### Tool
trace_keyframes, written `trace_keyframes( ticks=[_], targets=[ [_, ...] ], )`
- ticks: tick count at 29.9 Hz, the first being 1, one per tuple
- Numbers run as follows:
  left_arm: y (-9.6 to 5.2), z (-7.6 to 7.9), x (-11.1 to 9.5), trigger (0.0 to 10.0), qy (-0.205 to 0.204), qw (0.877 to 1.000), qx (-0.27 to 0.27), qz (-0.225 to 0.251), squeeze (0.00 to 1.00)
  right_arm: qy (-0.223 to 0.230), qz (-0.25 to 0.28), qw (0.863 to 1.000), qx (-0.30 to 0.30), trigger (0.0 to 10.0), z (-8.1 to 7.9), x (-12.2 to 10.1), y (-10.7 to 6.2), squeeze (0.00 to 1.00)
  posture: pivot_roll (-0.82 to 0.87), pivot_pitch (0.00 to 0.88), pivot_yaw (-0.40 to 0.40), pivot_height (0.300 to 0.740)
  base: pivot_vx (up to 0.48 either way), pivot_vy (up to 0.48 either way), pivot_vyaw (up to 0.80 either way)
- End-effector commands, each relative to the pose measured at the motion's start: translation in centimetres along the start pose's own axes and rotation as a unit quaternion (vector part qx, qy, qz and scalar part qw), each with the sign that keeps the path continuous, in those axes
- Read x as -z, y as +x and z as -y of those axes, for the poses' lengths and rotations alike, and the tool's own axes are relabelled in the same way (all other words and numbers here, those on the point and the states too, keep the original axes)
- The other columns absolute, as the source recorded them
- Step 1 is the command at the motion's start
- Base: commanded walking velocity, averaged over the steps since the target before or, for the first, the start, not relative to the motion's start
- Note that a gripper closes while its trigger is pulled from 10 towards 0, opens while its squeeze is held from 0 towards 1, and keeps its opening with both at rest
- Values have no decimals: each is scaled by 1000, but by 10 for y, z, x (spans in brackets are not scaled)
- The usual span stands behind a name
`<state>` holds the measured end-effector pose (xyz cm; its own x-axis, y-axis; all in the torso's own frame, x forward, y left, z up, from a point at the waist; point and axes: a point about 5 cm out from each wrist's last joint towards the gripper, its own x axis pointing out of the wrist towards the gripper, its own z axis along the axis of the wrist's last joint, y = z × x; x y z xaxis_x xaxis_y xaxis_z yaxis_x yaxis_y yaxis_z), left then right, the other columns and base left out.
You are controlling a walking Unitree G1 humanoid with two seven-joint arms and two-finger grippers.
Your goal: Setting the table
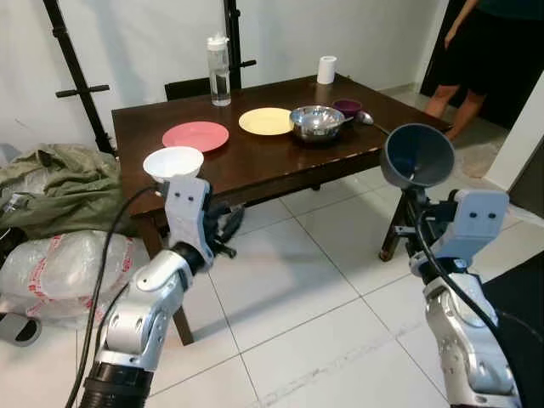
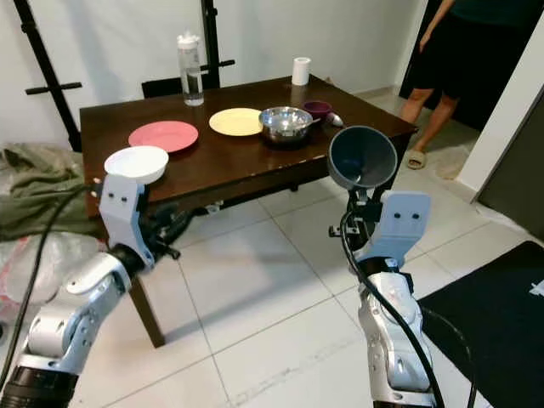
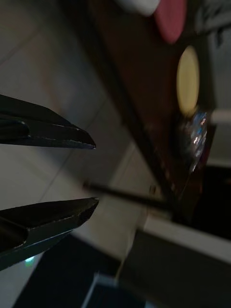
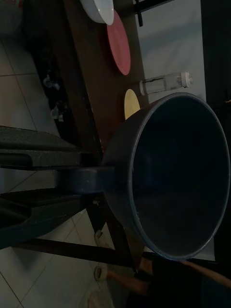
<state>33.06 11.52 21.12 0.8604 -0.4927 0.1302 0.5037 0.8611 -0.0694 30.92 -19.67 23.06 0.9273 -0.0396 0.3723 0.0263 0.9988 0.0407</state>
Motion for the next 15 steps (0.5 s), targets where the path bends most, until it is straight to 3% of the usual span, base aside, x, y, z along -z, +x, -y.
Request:
trace_keyframes(
  ticks=[1, 7, 10, 15],
  targets=[
    [-6, -1, -2, 10000, -11, 999, 34, -6, 0, 7, 2, 1000, -2, 10000, -2, 1, 1, 0, -9, 34, 95, 740, 0, 0, 0],
    [-18, -5, 2, 10000, 4, 995, 99, -35, 0, 5, 1, 1000, -2, 10000, 0, 2, 1, 0, 3, 34, 96, 740, 0, 0, 0],
    [-19, -5, 5, 10000, 7, 994, 103, -44, 0, 5, 1, 1000, -2, 10000, 0, 2, 1, 0, 6, 32, 98, 740, 0, 0, 0],
    [-11, -16, -5, 10000, 12, 1000, 25, -4, 0, 7, 3, 1000, -2, 10000, -1, 1, 2, 0, 2, 30, 97, 740, 0, 0, 0]
  ],
)
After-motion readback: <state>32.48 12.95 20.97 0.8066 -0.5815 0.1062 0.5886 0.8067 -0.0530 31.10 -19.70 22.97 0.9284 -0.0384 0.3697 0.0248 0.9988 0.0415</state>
